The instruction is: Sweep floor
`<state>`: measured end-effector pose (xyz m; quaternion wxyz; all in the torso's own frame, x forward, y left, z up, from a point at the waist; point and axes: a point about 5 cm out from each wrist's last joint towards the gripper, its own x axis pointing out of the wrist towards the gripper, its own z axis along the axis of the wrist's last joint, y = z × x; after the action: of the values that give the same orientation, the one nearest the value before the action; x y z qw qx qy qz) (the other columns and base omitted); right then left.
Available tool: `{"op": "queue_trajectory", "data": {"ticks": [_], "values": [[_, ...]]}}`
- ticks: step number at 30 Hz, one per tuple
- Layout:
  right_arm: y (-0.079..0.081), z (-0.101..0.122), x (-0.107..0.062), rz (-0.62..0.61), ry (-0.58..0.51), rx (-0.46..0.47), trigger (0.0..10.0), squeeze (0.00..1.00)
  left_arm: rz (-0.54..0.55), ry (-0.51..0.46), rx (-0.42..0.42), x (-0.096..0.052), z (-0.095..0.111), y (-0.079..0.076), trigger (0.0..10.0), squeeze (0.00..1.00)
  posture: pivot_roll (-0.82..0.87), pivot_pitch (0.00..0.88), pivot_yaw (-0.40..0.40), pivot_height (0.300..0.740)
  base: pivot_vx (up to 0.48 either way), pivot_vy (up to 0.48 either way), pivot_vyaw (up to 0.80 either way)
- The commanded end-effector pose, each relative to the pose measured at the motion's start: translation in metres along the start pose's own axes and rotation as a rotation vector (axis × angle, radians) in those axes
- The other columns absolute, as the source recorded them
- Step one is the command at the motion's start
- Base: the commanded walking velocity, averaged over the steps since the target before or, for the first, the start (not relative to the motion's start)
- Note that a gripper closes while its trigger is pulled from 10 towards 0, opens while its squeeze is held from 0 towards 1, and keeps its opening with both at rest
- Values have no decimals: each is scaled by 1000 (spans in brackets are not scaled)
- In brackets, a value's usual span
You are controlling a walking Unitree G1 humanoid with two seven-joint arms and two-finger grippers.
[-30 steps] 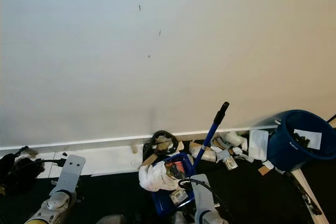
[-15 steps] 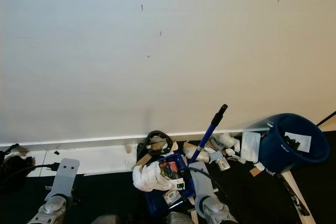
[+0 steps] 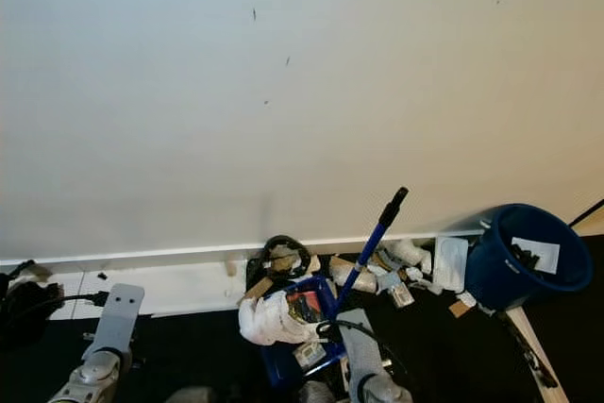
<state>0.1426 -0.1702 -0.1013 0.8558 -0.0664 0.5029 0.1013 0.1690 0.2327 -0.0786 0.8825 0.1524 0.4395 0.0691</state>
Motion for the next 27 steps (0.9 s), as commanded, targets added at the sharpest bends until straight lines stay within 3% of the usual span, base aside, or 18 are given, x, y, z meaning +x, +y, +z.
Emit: {"op": "queue_trajectory", "data": {"ticks": [1, 8, 27], "values": [[-4, 0, 0, -10, 4, 6, 10000, 0, -9, 23, 13, -1, -6, 0, 10000, 0, 136, 0, -52, 740, 0, 0, 0], [-4, 6, 1, -6, -10, 8, 10000, 0, -26, 25, 20, -1, -6, -7, 10000, 0, 134, 0, -57, 740, 0, 0, 0], [-3, 9, 1, 5, -7, -6, 10000, 0, -16, 43, 13, -3, -12, -7, 10000, 0, 147, 0, -68, 740, 0, 0, 0]]}}
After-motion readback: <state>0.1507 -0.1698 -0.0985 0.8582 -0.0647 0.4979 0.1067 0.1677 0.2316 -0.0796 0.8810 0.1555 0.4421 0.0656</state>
